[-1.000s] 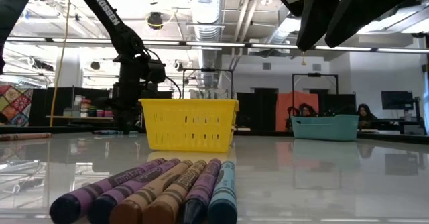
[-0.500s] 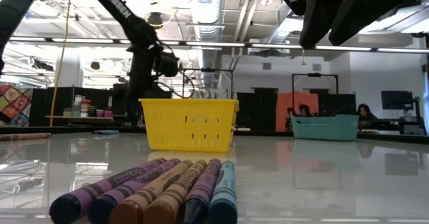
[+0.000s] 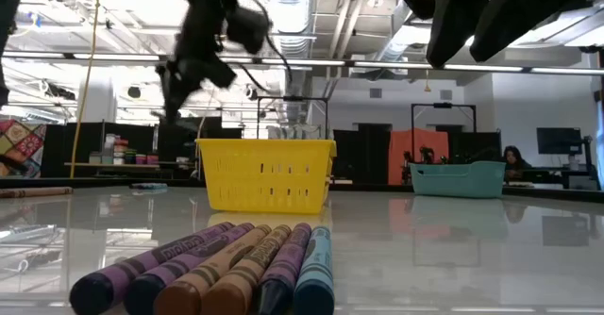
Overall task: Sort crayons
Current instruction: Put the dark blue crayon into the orange basket
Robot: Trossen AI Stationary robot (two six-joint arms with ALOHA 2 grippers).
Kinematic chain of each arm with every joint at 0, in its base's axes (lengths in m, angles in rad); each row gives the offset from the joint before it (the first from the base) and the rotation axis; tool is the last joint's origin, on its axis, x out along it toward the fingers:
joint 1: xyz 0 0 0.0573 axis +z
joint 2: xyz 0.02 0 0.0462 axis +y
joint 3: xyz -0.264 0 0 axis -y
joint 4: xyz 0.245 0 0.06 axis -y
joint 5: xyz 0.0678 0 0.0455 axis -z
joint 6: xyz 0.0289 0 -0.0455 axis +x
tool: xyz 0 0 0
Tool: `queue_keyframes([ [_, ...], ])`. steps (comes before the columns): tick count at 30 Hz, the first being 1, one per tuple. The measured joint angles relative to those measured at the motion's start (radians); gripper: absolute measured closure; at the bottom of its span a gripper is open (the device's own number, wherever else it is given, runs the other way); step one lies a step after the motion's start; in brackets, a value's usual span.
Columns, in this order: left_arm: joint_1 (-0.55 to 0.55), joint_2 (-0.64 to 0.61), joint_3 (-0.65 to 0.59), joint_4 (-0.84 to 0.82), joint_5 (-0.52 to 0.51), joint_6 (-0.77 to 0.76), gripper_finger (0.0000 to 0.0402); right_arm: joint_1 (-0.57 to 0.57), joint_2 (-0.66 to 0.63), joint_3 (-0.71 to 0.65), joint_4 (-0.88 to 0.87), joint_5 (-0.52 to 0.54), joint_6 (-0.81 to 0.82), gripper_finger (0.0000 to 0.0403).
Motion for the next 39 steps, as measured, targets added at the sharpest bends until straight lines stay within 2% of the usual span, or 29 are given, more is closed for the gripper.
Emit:
queue_keyframes([
  [5, -0.206, -0.131, -0.010, -0.070, 0.000, -0.163, 0.0401, 0.000, 0.000, 0.000, 0.001, 0.000, -0.008, 0.0271],
  [9, -0.410, -0.222, -0.011, -0.092, 0.003, -0.356, 0.0401, -0.001, 0.000, 0.000, 0.002, 0.000, -0.013, 0.0271],
  [16, -0.812, -0.275, -0.011, -0.104, 0.024, -0.737, 0.0401, -0.003, 0.000, 0.000, 0.002, 0.000, -0.019, 0.0271],
  [22, -1.120, -0.229, -0.011, -0.061, 0.045, -1.040, 0.0401, -0.012, 0.000, 0.000, 0.007, 0.000, -0.013, 0.0271],
  [28, -1.349, -0.145, -0.011, 0.059, 0.078, -1.256, 0.0401, -0.025, 0.000, 0.000, 0.009, 0.000, 0.014, 0.0271],
  [33, -1.471, -0.051, -0.011, 0.146, 0.129, -1.358, 0.0401, -0.037, 0.000, 0.000, 0.034, 0.000, 0.015, 0.0271],
  [39, -1.549, 0.038, -0.011, 0.162, 0.181, -1.462, 0.0401, -0.052, 0.000, 0.000, 0.082, 0.000, 0.015, 0.0271],
])
